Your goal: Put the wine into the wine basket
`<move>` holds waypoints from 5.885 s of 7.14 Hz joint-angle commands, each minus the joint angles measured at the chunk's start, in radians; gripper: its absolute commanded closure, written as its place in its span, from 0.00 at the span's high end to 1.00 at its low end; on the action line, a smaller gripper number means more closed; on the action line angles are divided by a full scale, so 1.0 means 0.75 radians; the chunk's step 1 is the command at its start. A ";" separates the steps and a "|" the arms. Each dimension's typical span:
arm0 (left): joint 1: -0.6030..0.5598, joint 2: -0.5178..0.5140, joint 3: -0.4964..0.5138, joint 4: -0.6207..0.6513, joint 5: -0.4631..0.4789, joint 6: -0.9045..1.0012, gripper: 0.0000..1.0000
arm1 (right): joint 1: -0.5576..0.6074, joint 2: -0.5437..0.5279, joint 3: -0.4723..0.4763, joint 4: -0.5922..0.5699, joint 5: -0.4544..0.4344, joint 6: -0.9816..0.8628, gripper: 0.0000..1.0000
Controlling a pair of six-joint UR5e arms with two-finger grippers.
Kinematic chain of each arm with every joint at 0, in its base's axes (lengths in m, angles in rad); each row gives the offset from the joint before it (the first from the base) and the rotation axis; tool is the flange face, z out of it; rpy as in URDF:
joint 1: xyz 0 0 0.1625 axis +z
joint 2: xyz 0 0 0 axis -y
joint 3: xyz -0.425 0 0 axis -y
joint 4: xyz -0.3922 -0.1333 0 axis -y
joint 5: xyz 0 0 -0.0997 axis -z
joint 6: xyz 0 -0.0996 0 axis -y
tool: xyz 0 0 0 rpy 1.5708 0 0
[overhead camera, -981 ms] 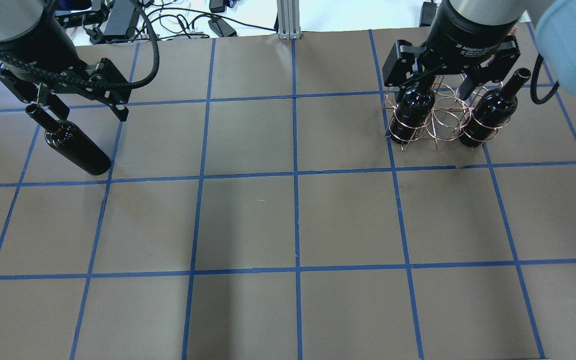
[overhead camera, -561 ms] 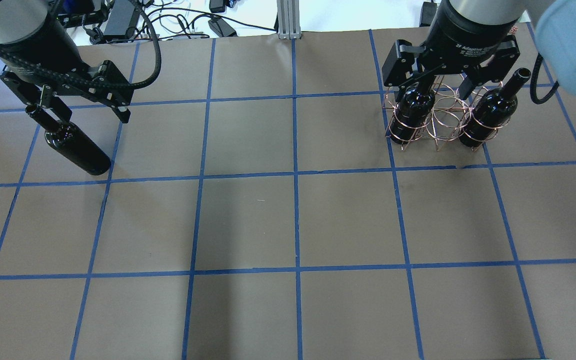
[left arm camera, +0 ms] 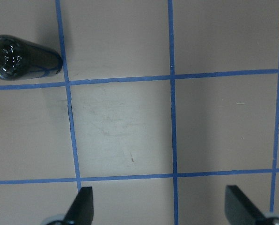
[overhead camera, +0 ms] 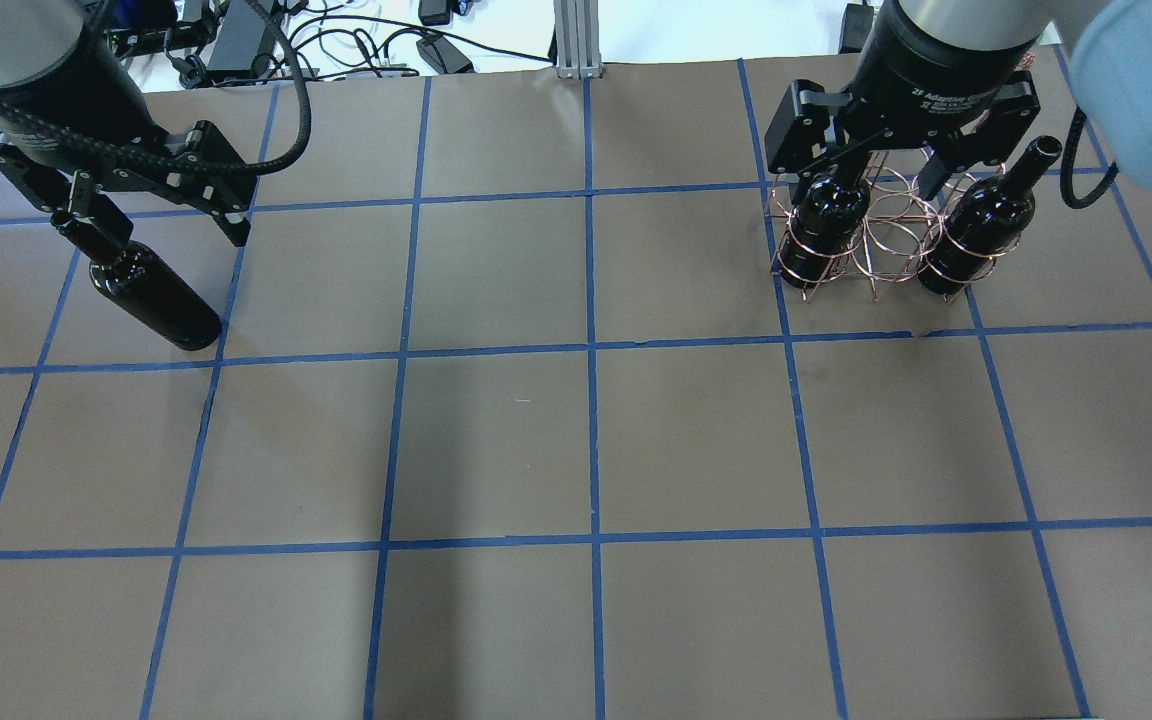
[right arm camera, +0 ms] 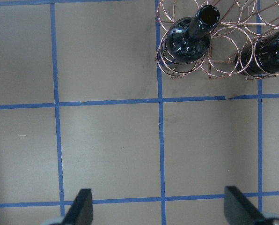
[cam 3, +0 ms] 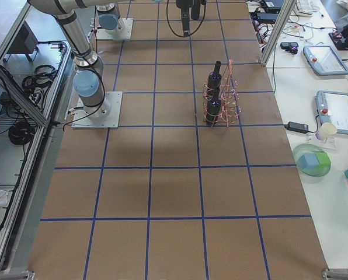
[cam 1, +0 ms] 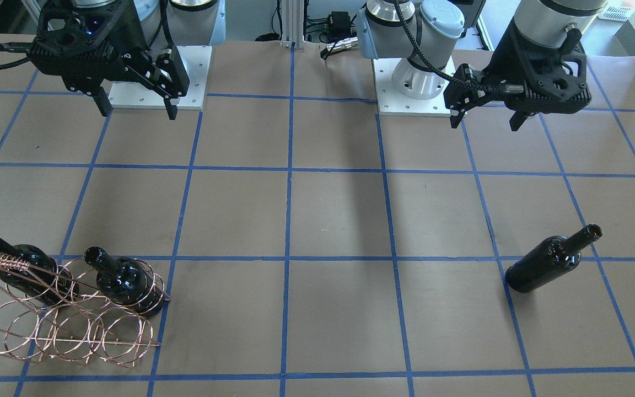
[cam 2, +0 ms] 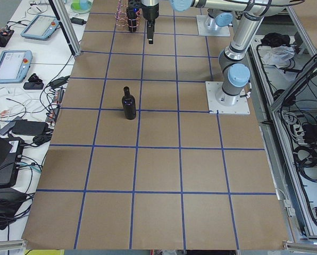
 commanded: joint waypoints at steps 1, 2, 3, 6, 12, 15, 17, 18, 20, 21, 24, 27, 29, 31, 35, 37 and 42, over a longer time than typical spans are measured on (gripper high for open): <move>0.093 0.001 0.003 -0.013 -0.006 0.005 1.00 | 0.002 0.000 0.000 0.000 0.000 0.000 1.00; 0.152 -0.009 -0.007 -0.007 -0.010 0.007 1.00 | 0.002 0.000 0.000 0.000 0.000 0.000 1.00; 0.209 -0.032 -0.005 0.013 -0.019 0.033 1.00 | 0.002 0.000 0.000 0.000 0.000 0.000 1.00; 0.365 -0.130 0.028 0.130 0.002 0.134 1.00 | 0.002 0.000 0.000 0.000 0.000 0.000 1.00; 0.396 -0.424 0.145 0.300 -0.011 0.319 1.00 | 0.000 0.000 0.000 0.002 0.000 0.000 1.00; 0.398 -0.484 0.108 0.345 0.000 0.332 1.00 | 0.002 0.000 0.000 0.004 0.002 0.000 1.00; 0.404 -0.490 0.069 0.355 0.000 0.334 1.00 | 0.002 0.000 0.000 0.004 0.000 0.000 1.00; 0.410 -0.494 0.069 0.355 -0.002 0.334 1.00 | 0.002 0.000 0.000 0.004 0.002 0.000 1.00; 0.416 -0.494 0.069 0.355 0.000 0.334 0.96 | 0.002 -0.002 0.000 0.004 0.002 0.000 1.00; 0.416 -0.494 0.069 0.355 0.000 0.334 0.94 | 0.000 0.000 0.000 0.004 0.002 0.000 1.00; 0.416 -0.494 0.069 0.353 0.010 0.334 0.78 | 0.002 0.000 0.000 0.004 0.002 0.000 1.00; 0.416 -0.494 0.069 0.353 0.012 0.334 0.51 | 0.000 0.000 0.000 0.006 0.002 0.000 1.00; 0.422 -0.492 0.067 0.325 0.034 0.340 0.00 | 0.002 -0.002 0.000 0.006 0.002 0.000 1.00; 0.424 -0.482 0.069 0.296 0.045 0.342 0.00 | 0.002 0.000 0.000 0.006 0.002 0.000 1.00; 0.304 -0.351 0.081 0.255 0.010 0.139 0.00 | 0.002 -0.002 0.000 0.006 0.000 0.000 1.00; 0.125 -0.286 0.069 0.216 0.006 -0.115 0.00 | 0.002 0.000 0.000 0.006 0.000 0.000 1.00; -0.172 -0.165 -0.100 0.165 -0.152 -0.393 0.00 | 0.002 -0.002 0.000 0.008 0.002 0.000 1.00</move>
